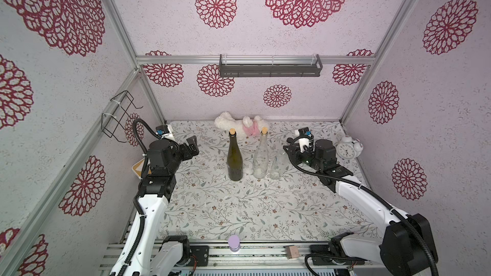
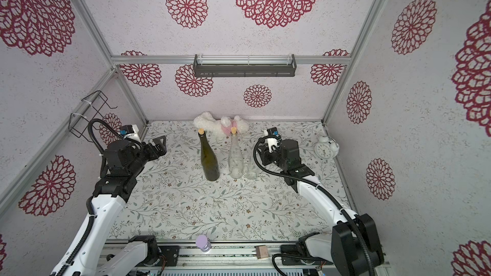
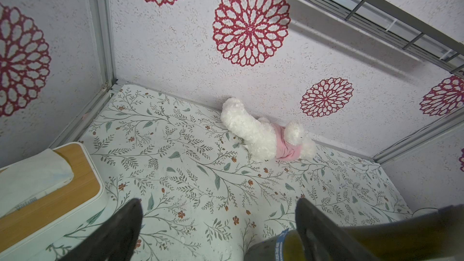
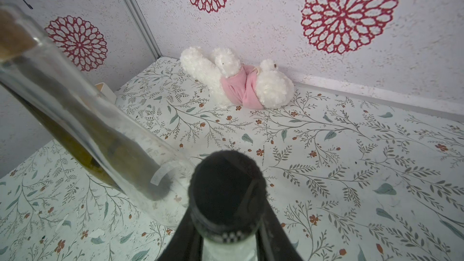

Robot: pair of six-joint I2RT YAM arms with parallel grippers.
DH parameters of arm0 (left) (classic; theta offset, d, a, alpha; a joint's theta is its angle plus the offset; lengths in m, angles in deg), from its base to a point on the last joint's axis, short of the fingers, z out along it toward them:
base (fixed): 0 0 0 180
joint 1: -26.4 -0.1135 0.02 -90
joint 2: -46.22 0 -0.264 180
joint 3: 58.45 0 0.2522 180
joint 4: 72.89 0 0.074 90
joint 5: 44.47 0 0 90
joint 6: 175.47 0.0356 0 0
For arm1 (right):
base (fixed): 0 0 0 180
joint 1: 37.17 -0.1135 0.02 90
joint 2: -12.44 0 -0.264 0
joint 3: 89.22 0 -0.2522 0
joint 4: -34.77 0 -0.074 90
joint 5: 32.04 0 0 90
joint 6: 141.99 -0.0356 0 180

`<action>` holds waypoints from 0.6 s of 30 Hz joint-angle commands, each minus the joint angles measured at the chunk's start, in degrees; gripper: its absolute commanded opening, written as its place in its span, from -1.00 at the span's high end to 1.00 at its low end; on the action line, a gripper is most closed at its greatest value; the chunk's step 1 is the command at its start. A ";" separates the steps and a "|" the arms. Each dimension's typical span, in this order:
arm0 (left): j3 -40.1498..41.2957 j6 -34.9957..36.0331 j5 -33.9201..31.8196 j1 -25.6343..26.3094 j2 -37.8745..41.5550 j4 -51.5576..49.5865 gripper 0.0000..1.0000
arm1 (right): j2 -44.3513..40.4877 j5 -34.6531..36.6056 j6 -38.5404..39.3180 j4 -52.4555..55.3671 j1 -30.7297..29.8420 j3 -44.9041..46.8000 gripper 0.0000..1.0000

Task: Remove the label from the bottle
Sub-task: Move the bottle to the center of the board.

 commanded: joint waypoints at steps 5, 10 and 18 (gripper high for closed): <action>-1.76 -0.62 0.70 0.16 -0.46 0.77 -0.94 | -1.61 -0.57 2.95 0.61 -0.34 -3.15 0.52; -1.54 -0.86 0.95 0.16 -0.27 0.77 -0.94 | -3.13 -0.79 5.18 3.76 -0.34 -3.59 0.52; -1.41 -1.35 1.74 0.23 0.18 0.80 -0.94 | -5.37 -1.91 7.82 8.29 -0.30 -4.23 0.59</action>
